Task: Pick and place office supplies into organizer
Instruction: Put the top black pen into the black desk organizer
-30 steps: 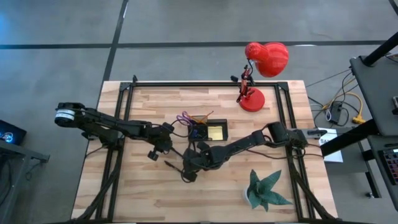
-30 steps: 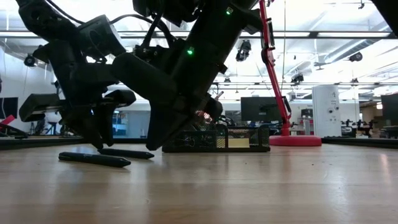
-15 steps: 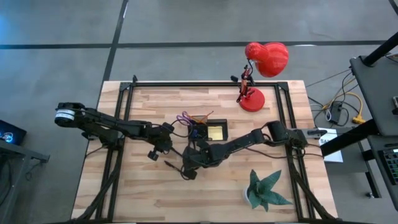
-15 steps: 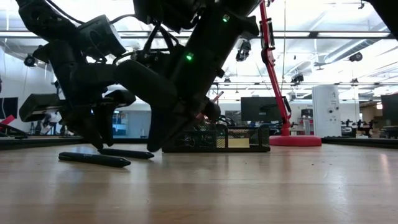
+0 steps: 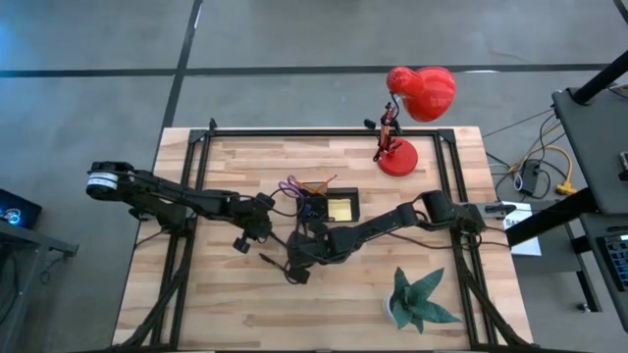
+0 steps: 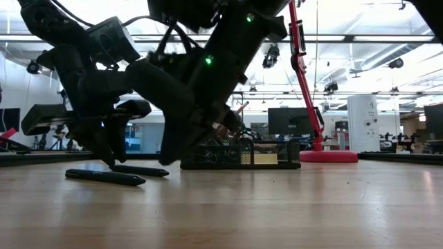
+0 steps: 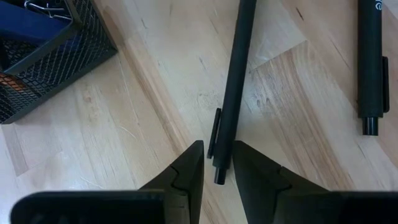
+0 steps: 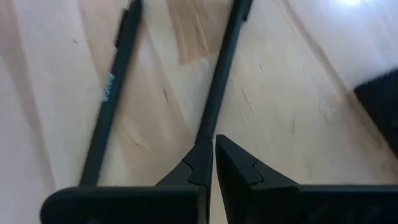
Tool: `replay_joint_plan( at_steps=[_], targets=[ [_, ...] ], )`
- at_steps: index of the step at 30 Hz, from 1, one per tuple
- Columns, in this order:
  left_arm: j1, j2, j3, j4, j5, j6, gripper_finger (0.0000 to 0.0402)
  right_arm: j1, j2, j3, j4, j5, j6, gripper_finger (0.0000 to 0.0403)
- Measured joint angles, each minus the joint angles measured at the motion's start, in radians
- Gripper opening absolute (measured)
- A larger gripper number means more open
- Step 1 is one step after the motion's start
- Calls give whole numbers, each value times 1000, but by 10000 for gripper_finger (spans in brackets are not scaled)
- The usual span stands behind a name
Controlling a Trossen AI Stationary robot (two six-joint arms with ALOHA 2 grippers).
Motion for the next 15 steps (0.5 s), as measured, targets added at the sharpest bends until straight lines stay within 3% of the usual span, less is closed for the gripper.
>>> replay_joint_plan(
  at_steps=[15],
  targets=[
    [0, 0, 0, 0, -1, 0, 71, 0, 16, 5, 7, -37, -15, 13]
  ],
)
